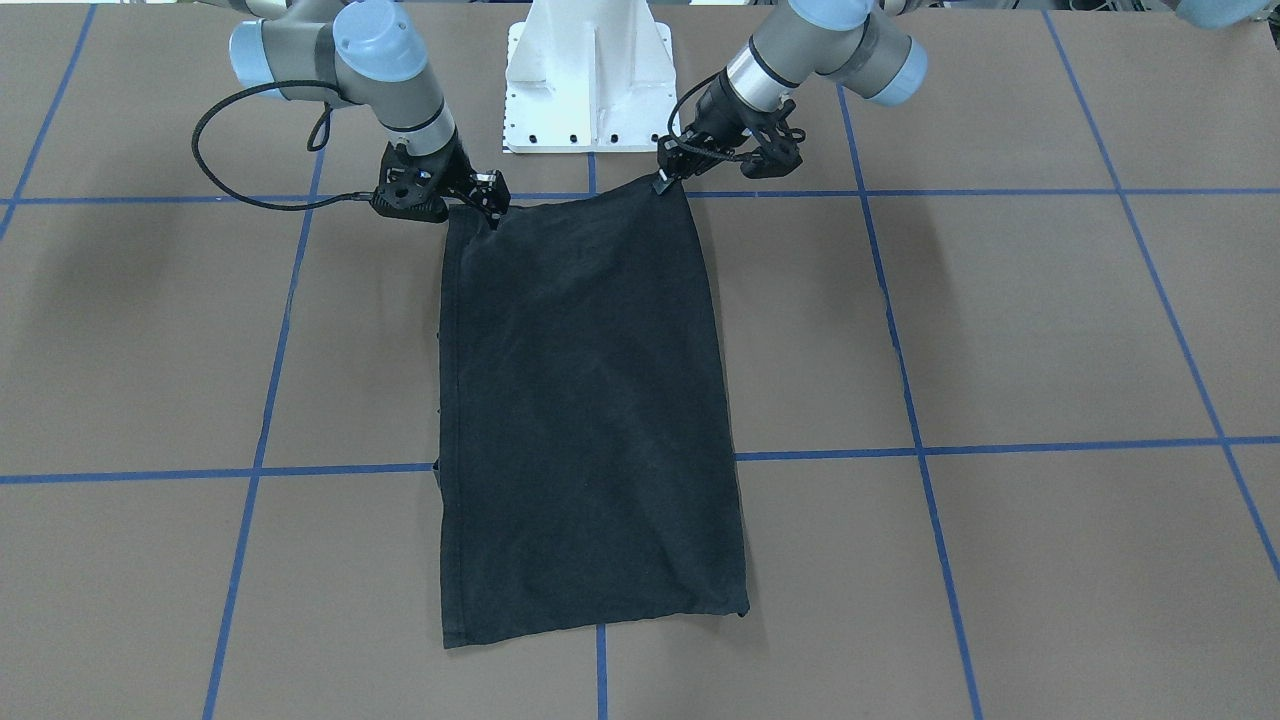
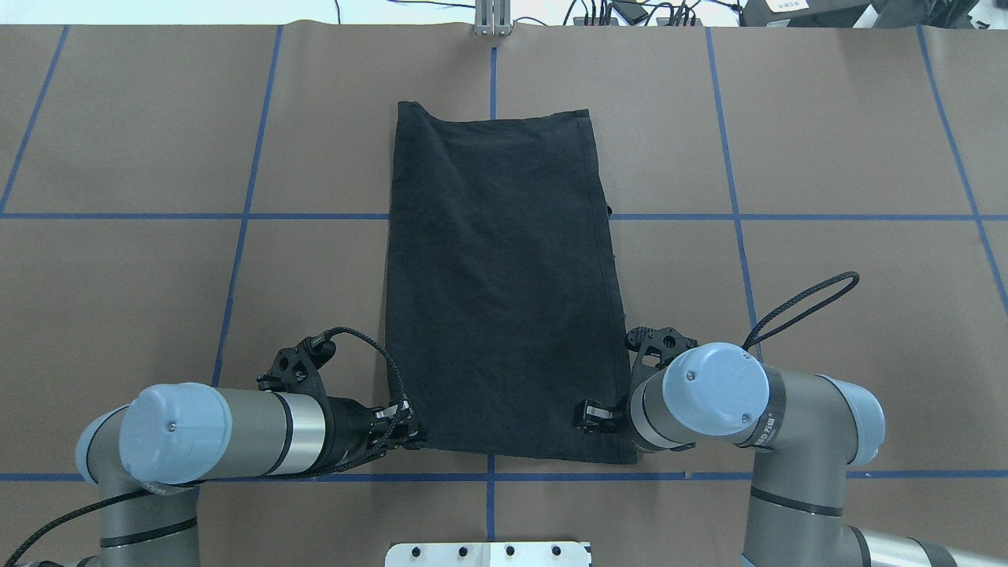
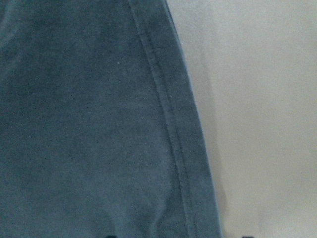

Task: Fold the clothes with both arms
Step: 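Grasp the other near corner of the shirt with the right gripper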

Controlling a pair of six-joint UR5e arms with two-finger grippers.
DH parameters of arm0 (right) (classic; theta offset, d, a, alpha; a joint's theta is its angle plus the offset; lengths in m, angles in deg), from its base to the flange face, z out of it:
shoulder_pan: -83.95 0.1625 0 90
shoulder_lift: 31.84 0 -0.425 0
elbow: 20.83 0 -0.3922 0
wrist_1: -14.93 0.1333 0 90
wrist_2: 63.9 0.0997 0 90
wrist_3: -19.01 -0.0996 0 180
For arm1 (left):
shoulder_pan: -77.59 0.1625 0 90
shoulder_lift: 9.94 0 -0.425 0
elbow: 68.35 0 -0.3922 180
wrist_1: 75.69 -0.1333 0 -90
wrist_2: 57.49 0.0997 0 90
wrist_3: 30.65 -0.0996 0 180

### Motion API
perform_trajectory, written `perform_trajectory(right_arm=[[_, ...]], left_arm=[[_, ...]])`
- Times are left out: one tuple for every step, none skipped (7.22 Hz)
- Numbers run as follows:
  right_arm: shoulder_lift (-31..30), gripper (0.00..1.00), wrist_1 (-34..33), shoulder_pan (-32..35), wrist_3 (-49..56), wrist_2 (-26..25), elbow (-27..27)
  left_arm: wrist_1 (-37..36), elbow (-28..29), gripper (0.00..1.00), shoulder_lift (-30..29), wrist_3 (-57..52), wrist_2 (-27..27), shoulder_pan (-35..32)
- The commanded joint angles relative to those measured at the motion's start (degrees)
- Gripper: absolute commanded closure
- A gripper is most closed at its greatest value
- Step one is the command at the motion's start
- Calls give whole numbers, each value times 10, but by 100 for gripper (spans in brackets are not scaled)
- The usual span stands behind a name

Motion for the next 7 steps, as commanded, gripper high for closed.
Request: perform_trajectory(right_arm=[[-1,10,-3,-9,0,-1,-4],[1,10,-7,-10,0,-1,-4],[3,10,-11,-13,-1,-2,-5],[2,10,-12,-14,-1,-2,-5],[3,11,-11,-15,-1,-3,-6],[3,13,-11,-16,-1,-3,-7],[4,25,-11,-16,-3,-3,-7]], left_arm=[[0,0,100,0,0,0,0],[0,0,100,1,0,0,0],[0,0,100,1,0,0,0],[0,0,100,1,1,0,0],[0,0,100,1,1,0,0],[0,0,100,1,1,0,0],[0,0,100,1,1,0,0]])
